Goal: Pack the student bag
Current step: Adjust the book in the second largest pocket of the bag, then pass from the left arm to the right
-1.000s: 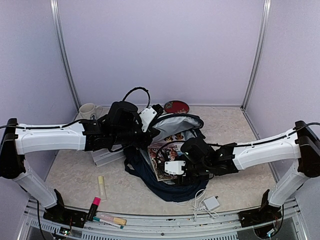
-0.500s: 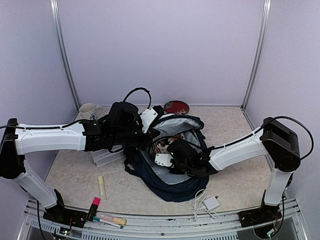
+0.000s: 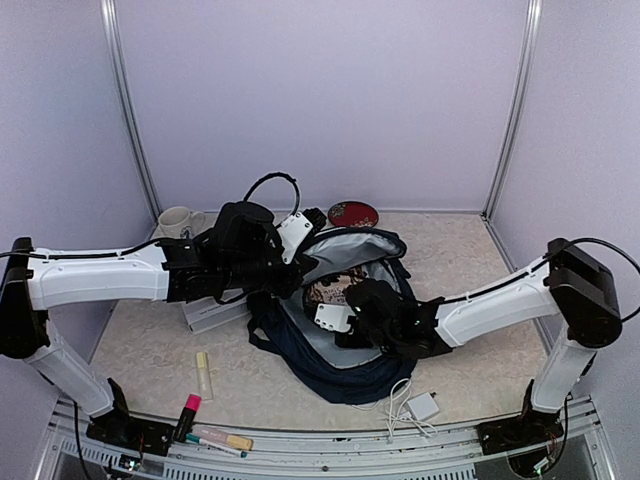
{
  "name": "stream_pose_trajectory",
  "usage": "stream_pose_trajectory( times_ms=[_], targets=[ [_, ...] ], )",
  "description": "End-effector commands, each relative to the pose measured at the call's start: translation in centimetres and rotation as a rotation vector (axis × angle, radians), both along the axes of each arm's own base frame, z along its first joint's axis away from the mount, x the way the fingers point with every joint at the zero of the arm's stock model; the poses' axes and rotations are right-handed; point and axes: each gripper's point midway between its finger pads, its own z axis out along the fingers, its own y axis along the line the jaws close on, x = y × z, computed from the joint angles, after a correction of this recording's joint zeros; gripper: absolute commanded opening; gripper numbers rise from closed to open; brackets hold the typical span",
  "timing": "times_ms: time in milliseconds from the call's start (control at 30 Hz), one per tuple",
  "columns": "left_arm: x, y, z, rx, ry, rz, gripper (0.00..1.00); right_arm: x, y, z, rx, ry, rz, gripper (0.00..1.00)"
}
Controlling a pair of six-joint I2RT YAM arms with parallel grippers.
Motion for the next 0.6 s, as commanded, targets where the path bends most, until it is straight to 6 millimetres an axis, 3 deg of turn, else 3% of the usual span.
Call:
stream_pose_trajectory(
  times_ms=[0, 133, 200, 267, 367, 467, 567],
  targets=[
    [0.1, -0.5, 5.3, -0.173, -0.062, -0.007, 0.0, -6.9, 2.9, 6.2, 0.276, 0.153, 0.23, 0.83],
    [0.3, -0.2, 5.2, -0.178, -0.054, 0.006, 0.0, -11.6, 2.5, 12.2, 0.46, 0.269, 0.42, 0.87],
    [0.3, -0.2, 5.1, -0.18, -0.05, 0.009, 0.0, -11.9, 1.3, 15.5, 0.544, 0.237, 0.429, 0.91],
    [0.2, -0.2, 5.0, -0.18, -0.043, 0.008, 0.0, -10.2, -0.7, 18.6, 0.627, 0.188, 0.355, 0.94],
    [0.0, -0.2, 4.6, -0.177, -0.035, 0.009, 0.0, -6.4, -3.9, 21.3, 0.702, 0.176, 0.244, 0.99],
    [-0.1, -0.1, 4.4, -0.169, -0.037, 0.017, 0.0, -3.5, -5.8, 21.6, 0.686, 0.232, 0.21, 1.0],
    [-0.1, 0.0, 4.0, -0.159, -0.032, 0.024, 0.0, -2.3, -5.8, 20.2, 0.6, 0.292, 0.249, 1.0]
  ],
)
